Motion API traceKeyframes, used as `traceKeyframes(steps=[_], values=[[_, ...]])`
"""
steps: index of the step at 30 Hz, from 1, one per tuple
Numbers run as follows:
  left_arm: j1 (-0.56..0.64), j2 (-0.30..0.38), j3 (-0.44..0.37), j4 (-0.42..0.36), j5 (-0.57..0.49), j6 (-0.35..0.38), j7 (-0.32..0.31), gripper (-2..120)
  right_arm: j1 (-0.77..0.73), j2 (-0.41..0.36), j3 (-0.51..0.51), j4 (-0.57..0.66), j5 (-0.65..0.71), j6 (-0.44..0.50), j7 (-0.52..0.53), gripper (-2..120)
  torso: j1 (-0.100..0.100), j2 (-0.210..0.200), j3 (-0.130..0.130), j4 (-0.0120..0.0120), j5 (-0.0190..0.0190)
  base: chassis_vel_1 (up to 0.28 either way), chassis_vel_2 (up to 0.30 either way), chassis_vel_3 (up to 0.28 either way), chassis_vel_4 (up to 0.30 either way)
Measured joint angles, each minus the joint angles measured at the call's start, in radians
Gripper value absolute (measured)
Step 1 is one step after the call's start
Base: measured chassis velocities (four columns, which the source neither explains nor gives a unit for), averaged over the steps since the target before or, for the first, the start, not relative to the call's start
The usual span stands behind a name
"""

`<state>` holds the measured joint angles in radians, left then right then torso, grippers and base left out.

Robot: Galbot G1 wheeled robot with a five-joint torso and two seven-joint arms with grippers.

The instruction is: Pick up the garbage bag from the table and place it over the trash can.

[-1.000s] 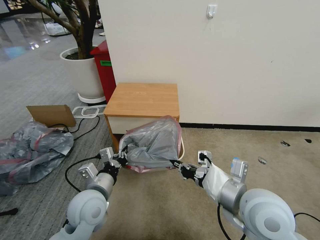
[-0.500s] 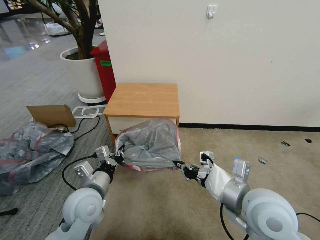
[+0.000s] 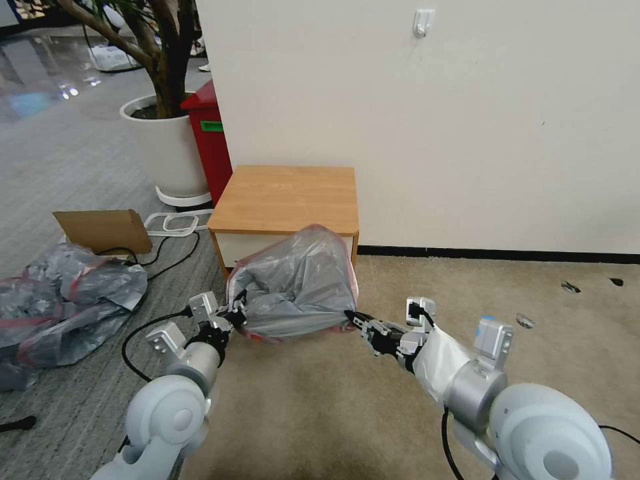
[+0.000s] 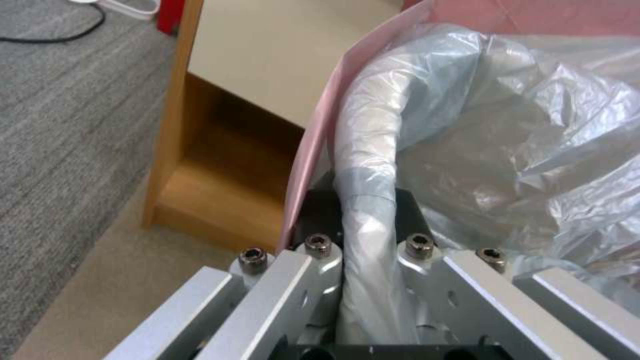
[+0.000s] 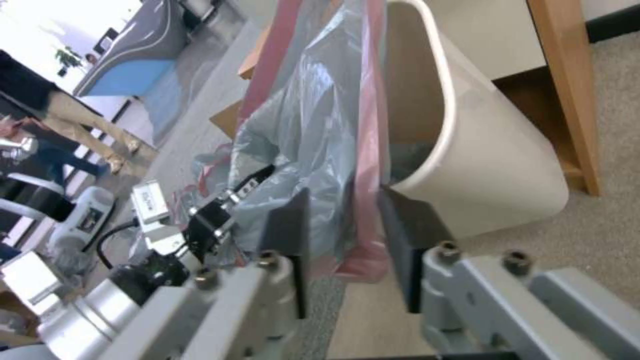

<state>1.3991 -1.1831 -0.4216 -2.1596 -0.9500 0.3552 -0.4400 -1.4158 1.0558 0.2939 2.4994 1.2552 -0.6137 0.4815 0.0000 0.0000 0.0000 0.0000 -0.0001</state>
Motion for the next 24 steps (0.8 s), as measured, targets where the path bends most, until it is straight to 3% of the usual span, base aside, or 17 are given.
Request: traceKeyframes(steps=[9, 12, 13, 19, 24], values=[[-0.001, 0.007, 0.019, 0.008, -0.012, 0.006, -0.034, 5, -0.027, 0.042, 0.025, 0.000, -0.168, 0.039, -0.074, 59, 0.000, 0.000, 0.000, -0.0001, 0.0000, 0.000, 0.000, 0.000, 0.000], [0.006, 0.017, 0.022, -0.007, -0.034, 0.008, -0.049, 5, -0.007, 0.093, 0.030, -0.001, -0.339, 0.102, -0.142, 73, 0.000, 0.000, 0.000, 0.0000, 0.0000, 0.000, 0.000, 0.000, 0.000], [0.006, 0.017, 0.022, -0.007, -0.034, 0.008, -0.049, 5, -0.007, 0.093, 0.030, -0.001, -0.339, 0.102, -0.142, 73, 0.000, 0.000, 0.000, 0.0000, 0.0000, 0.000, 0.000, 0.000, 0.000], [0.009, 0.024, 0.026, -0.017, -0.058, 0.010, -0.066, 5, 0.000, 0.279, -0.023, -0.133, -0.637, 0.260, -0.242, 97, 0.000, 0.000, 0.000, 0.0002, -0.0001, 0.000, 0.000, 0.000, 0.000], [0.001, 0.023, 0.038, -0.020, -0.059, 0.009, -0.069, 5, -0.030, 0.401, -0.057, -0.193, -0.746, 0.359, -0.258, 100, 0.000, 0.000, 0.000, 0.0000, -0.0003, 0.000, 0.000, 0.000, 0.000]])
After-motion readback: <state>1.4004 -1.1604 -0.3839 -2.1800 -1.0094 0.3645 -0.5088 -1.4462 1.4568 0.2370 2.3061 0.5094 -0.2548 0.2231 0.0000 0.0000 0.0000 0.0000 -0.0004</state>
